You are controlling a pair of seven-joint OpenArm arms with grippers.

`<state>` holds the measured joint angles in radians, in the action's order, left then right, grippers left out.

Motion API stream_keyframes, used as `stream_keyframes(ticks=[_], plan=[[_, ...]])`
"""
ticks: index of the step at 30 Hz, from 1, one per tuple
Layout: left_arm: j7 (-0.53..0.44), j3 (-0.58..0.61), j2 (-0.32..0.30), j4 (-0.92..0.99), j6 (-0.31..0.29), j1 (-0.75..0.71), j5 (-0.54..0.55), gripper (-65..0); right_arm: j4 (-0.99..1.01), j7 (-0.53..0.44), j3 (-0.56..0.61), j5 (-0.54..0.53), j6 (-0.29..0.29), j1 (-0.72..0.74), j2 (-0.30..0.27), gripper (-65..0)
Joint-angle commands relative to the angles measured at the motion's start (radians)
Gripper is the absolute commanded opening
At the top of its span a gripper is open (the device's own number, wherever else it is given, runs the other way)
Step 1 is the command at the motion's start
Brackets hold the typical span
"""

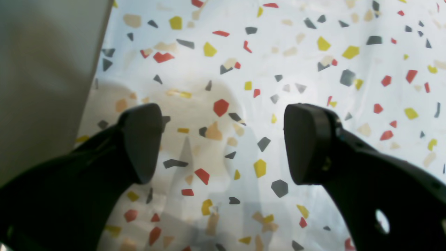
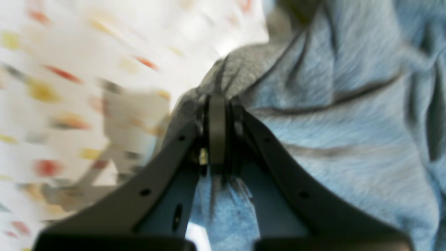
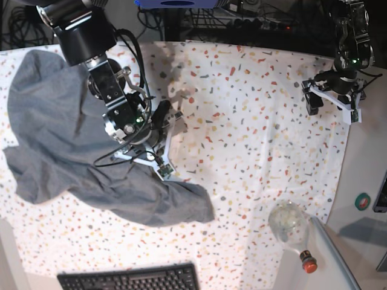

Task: Layout the t-shirt on the table in an organized manner, then fold the t-shirt properly
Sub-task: 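Spread the shirt body toward the left gripper with the right gripper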

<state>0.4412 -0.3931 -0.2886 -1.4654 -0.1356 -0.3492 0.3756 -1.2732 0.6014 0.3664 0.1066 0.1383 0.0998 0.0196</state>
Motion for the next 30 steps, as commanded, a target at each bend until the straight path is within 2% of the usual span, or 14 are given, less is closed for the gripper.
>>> stream_keyframes(ticks=[1, 4, 11, 12, 15, 17, 18, 24, 30], plan=[[-0.017, -0.008, -0.019, -0.016, -0.002, 0.003, 0.007, -13.3, -0.061, -0.025, 0.003, 0.003, -0.001, 0.015, 0.006, -65.0], [-0.012, -0.062, -0.019, -0.016, -0.002, 0.003, 0.006, -13.3, -0.187, -0.005, 0.044, 0.003, 0.001, 0.013, 0.000, -65.0], [-0.011, -0.198, -0.021, -0.016, -0.002, 0.003, 0.006, -13.3, -0.540, 0.116, 0.075, 0.003, 0.007, 0.038, -0.004, -65.0], [-0.011, -0.209, -0.027, -0.016, -0.002, 0.003, 0.006, -13.3, -0.589, 0.119, 0.072, 0.003, 0.025, 0.033, 0.000, -65.0], [-0.011, -0.208, -0.050, 0.001, -0.002, 0.000, 0.006, -13.3, -0.656, 0.119, 0.075, 0.002, 0.146, -0.025, 0.000, -65.0], [-0.011, -0.214, -0.053, 0.030, -0.002, 0.002, 0.006, -13.3, -0.647, 0.119, 0.105, 0.003, 0.212, -0.073, 0.004, -65.0], [-0.011, -0.214, -0.053, 0.042, -0.002, 0.006, 0.006, -13.3, -0.619, 0.119, 0.139, 0.003, 0.228, -0.093, -0.004, -65.0], [-0.012, -0.206, -0.051, 0.064, -0.002, 0.012, 0.006, -13.3, -0.392, 0.096, 0.299, 0.005, 0.228, -0.147, -0.027, -65.0], [-0.011, -0.206, -0.048, 0.061, -0.002, 0.026, 0.013, -13.3, -0.217, 0.117, 0.362, 0.005, 0.226, -0.159, -0.020, -65.0]])
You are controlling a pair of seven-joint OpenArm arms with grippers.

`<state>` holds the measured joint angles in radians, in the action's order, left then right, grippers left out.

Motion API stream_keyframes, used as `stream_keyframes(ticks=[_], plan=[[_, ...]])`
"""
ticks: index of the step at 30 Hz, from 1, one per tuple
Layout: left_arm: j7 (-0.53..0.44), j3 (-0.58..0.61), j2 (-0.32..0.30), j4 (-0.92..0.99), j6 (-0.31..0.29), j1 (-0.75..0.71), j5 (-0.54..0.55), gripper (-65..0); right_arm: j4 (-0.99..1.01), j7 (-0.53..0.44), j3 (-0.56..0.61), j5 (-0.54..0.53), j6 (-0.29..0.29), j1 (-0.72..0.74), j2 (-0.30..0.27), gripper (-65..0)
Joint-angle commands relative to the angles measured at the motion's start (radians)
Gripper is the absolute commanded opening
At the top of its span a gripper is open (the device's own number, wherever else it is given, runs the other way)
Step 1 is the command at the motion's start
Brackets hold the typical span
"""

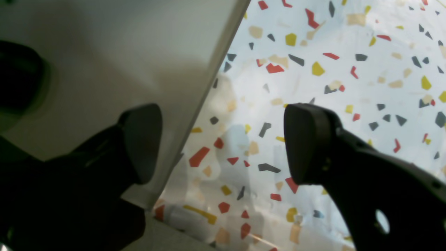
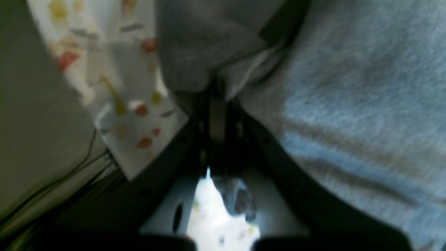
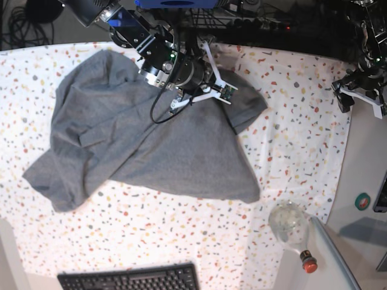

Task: Layout the t-shirt on the table in an organized manner, then fold the t-shirt properly
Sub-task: 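Spread the shirt body toward the left gripper with the right gripper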

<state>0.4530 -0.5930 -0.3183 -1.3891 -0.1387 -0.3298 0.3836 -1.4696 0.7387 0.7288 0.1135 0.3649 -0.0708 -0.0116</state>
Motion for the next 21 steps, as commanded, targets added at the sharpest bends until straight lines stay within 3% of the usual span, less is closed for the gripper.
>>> stream_keyframes(ticks=[1, 4, 6, 10, 11, 13, 17, 19, 21], plan=[[-0.023, -0.006, -0.018, -0.012, 0.000, 0.007, 0.005, -13.3, -0.027, -0.024, -0.001, -0.004, 0.000, 0.006, 0.011, -63.6], [-0.023, -0.006, -0.018, -0.011, -0.022, 0.004, 0.005, -13.3, -0.122, -0.026, -0.015, -0.004, 0.000, -0.042, 0.003, -41.0], [-0.023, -0.006, -0.018, -0.009, -0.094, 0.002, 0.005, -13.3, -0.216, -0.026, -0.041, -0.002, 0.000, -0.076, 0.002, -33.2], [-0.023, -0.006, -0.015, -0.022, -0.241, -0.025, 0.005, -14.0, -0.346, -0.026, -0.102, -0.002, -0.002, -0.105, 0.002, -35.9], [-0.023, -0.006, -0.009, -0.040, -0.264, -0.030, 0.007, -16.8, -0.351, -0.028, -0.131, -0.002, -0.014, -0.097, 0.003, -37.2], [-0.023, -0.005, 0.038, -0.083, -0.272, -0.033, 0.005, -26.8, -0.332, -0.028, -0.197, -0.002, -0.057, -0.062, 0.008, -39.6], [-0.021, 0.066, 0.135, -0.213, -0.273, -0.042, -0.002, -56.4, -0.204, -0.028, -0.338, -0.004, -0.086, 0.035, 0.005, -38.6], [-0.021, 0.138, 0.147, -0.267, -0.273, -0.055, -0.002, -65.0, -0.165, -0.028, -0.387, -0.004, -0.086, 0.062, 0.005, -36.2], [-0.023, 0.219, 0.147, -0.301, -0.269, -0.058, -0.002, -65.0, -0.147, -0.028, -0.426, -0.004, -0.086, 0.079, 0.005, -35.0]])
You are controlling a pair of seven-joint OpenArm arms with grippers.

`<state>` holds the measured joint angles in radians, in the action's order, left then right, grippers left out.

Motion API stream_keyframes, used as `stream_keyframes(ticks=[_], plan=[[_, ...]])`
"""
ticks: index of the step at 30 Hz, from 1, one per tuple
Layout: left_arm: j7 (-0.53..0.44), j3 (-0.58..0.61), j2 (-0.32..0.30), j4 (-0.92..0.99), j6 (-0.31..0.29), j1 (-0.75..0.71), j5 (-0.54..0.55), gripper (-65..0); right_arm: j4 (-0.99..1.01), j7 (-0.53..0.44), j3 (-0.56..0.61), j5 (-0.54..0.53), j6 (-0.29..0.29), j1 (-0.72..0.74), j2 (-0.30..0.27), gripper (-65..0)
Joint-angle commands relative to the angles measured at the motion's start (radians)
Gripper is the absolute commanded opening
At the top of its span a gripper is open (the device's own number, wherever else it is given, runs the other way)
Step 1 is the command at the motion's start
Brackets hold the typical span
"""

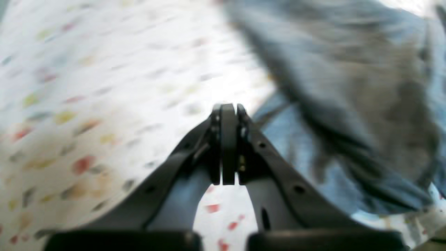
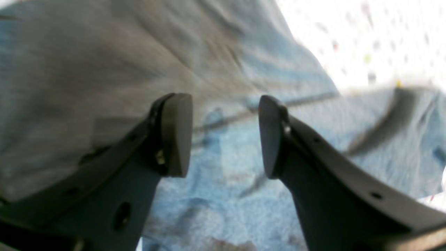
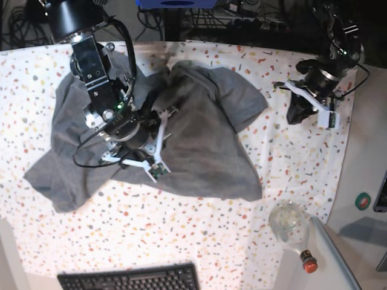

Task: Layout the t-shirt on the table in an organized manner, then fold the t-shirt properly
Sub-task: 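Spread the shirt body toward the left gripper with the right gripper, then grasp the shirt hem with the right gripper and pull it flat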

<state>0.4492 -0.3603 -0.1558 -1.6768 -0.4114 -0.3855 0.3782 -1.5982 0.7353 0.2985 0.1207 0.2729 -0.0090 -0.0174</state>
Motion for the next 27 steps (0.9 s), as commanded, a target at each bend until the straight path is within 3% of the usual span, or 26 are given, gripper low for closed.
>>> stream_keyframes(ticks=[1, 3, 5, 9, 10, 12, 16, 18, 21, 27], plan=[[-0.019, 0.020, -0.015, -0.016, 0.010, 0.000, 0.003, -62.0, -0.014, -0.026, -0.009, -0.011, 0.006, 0.025, 0.009, -34.5], [-0.019, 0.077, -0.017, -0.009, 0.067, 0.006, 0.003, -53.0, 0.008, -0.035, -0.018, -0.011, 0.006, 0.043, 0.009, -34.4], [-0.019, 0.137, -0.020, 0.005, 0.093, 0.007, 0.003, -49.4, 0.063, -0.069, -0.018, -0.011, 0.006, 0.071, 0.009, -34.7], [-0.019, 0.243, -0.023, 0.089, 0.098, 0.058, -0.008, -65.0, 0.258, -0.173, -0.015, -0.011, 0.006, 0.140, 0.014, -35.4], [-0.019, 0.255, -0.021, 0.136, 0.102, 0.076, -0.032, -65.0, 0.307, -0.202, -0.015, -0.011, 0.006, 0.155, 0.015, -36.8], [-0.019, 0.261, -0.017, 0.211, 0.131, 0.104, -0.095, -65.0, 0.405, -0.247, -0.015, -0.011, 0.006, 0.191, 0.017, -43.2], [-0.020, 0.254, -0.017, 0.264, 0.161, 0.102, -0.198, -65.0, 0.658, -0.302, -0.037, -0.011, 0.001, 0.304, 0.015, -62.4], [-0.022, 0.251, -0.021, 0.261, 0.161, 0.075, -0.222, -65.0, 0.784, -0.337, -0.083, -0.011, -0.028, 0.360, 0.015, -65.0], [-0.020, 0.194, -0.020, 0.235, 0.162, 0.032, -0.242, -65.0, 0.935, -0.411, -0.170, -0.013, -0.119, 0.427, 0.015, -65.0], [-0.020, 0.108, -0.015, 0.155, 0.162, -0.013, -0.238, -65.0, 0.970, -0.472, -0.270, -0.013, -0.234, 0.452, 0.012, -65.0]])
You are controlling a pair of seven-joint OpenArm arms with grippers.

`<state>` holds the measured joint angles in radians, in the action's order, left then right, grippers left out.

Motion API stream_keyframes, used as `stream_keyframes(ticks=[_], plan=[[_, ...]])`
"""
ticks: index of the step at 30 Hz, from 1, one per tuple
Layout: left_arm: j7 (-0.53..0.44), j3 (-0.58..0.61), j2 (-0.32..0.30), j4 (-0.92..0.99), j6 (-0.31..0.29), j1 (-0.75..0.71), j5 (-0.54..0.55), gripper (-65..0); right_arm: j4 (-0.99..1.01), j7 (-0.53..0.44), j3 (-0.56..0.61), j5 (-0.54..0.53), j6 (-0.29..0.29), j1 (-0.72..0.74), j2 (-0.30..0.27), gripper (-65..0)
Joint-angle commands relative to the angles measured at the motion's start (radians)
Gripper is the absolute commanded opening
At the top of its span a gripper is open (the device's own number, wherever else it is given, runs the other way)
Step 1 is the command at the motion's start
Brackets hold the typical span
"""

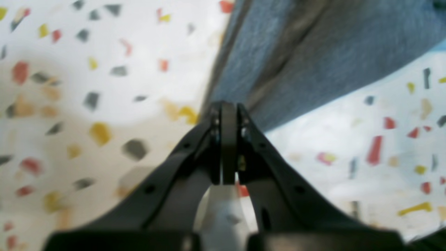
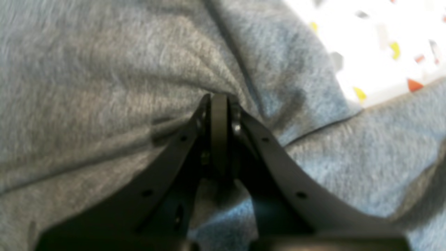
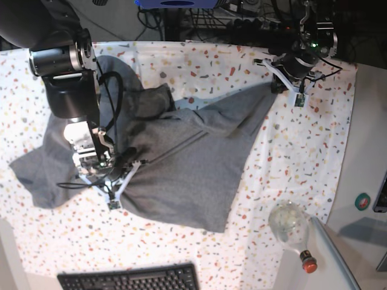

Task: Layout the t-shirt on the table in an organized manner, then fold the t-shirt properly
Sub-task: 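Grasp the shirt hem with the right gripper and pull it flat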

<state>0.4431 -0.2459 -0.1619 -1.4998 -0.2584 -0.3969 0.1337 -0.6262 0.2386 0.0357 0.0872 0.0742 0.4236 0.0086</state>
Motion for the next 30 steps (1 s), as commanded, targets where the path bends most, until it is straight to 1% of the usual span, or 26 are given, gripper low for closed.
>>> stream_keyframes(ticks=[1, 3, 5, 8, 9, 11, 12, 13, 14, 18, 19, 20, 21, 22, 24, 25, 27, 29, 30], plan=[[-0.014, -0.011, -0.009, -0.034, 0.015, -0.001, 0.007, -65.0, -0.002, 0.025, -0.009, 0.021, -0.047, 0.021, -0.014, -65.0], [-0.014, -0.014, -0.008, -0.066, 0.026, -0.001, 0.008, -65.0, -0.016, 0.025, -0.006, 0.021, -0.052, 0.025, -0.012, -65.0], [-0.014, -0.019, -0.008, -0.098, 0.037, 0.002, 0.008, -65.0, -0.077, 0.029, -0.006, 0.021, -0.050, -0.006, -0.011, -65.0], [-0.013, -0.019, -0.008, -0.146, 0.038, 0.002, 0.010, -65.0, -0.306, 0.032, -0.006, 0.021, -0.044, -0.110, -0.009, -65.0], [-0.013, -0.020, -0.008, -0.157, 0.038, 0.000, 0.010, -65.0, -0.387, 0.041, -0.004, 0.021, -0.027, -0.142, -0.009, -65.0], [-0.013, -0.046, -0.008, -0.173, 0.038, -0.014, 0.010, -65.0, -0.550, 0.101, 0.020, 0.021, 0.025, -0.205, -0.009, -65.0], [-0.013, -0.079, -0.008, -0.183, 0.038, -0.021, 0.013, -65.0, -0.639, 0.156, 0.042, 0.021, 0.049, -0.233, -0.009, -62.4], [-0.013, -0.126, -0.006, -0.187, 0.037, -0.029, 0.028, -65.0, -0.736, 0.226, 0.073, 0.021, 0.071, -0.262, -0.009, -57.8], [-0.013, -0.181, 0.002, -0.186, 0.032, -0.030, 0.062, -65.0, -0.818, 0.301, 0.114, 0.021, 0.092, -0.286, -0.009, -52.7], [-0.011, -0.419, 0.005, -0.140, 0.028, -0.035, 0.209, -65.0, -1.019, 0.517, 0.307, 0.018, 0.172, -0.346, -0.002, -39.3], [-0.011, -0.468, 0.003, -0.114, 0.026, -0.040, 0.246, -65.0, -1.044, 0.569, 0.361, 0.012, 0.186, -0.351, 0.026, -35.4], [-0.011, -0.505, 0.002, -0.089, 0.011, -0.041, 0.278, -65.0, -1.041, 0.620, 0.396, -0.007, 0.190, -0.352, 0.063, -31.7], [-0.011, -0.536, -0.009, -0.071, -0.017, -0.043, 0.303, -65.0, -1.024, 0.651, 0.395, -0.033, 0.190, -0.352, 0.097, -28.7], [-0.011, -0.554, -0.023, -0.057, -0.048, -0.047, 0.320, -61.7, -0.992, 0.657, 0.390, -0.063, 0.190, -0.349, 0.121, -27.2], [-0.011, -0.571, -0.028, -0.038, -0.098, -0.049, 0.337, -56.1, -0.915, 0.628, 0.402, -0.126, 0.181, -0.322, 0.129, -27.6], [-0.011, -0.573, -0.028, -0.035, -0.111, -0.049, 0.334, -54.3, -0.878, 0.612, 0.413, -0.152, 0.158, -0.306, 0.129, -28.1], [-0.013, -0.574, -0.029, -0.032, -0.114, -0.063, 0.317, -51.2, -0.806, 0.589, 0.425, -0.209, 0.072, -0.272, 0.129, -28.1], [-0.013, -0.574, -0.028, -0.034, -0.117, -0.070, 0.304, -49.0, -0.748, 0.578, 0.432, -0.260, 0.005, -0.240, 0.129, -27.9], [-0.013, -0.574, -0.026, -0.034, -0.118, -0.070, 0.303, -48.4, -0.725, 0.577, 0.432, -0.277, -0.009, -0.225, 0.127, -27.8]])
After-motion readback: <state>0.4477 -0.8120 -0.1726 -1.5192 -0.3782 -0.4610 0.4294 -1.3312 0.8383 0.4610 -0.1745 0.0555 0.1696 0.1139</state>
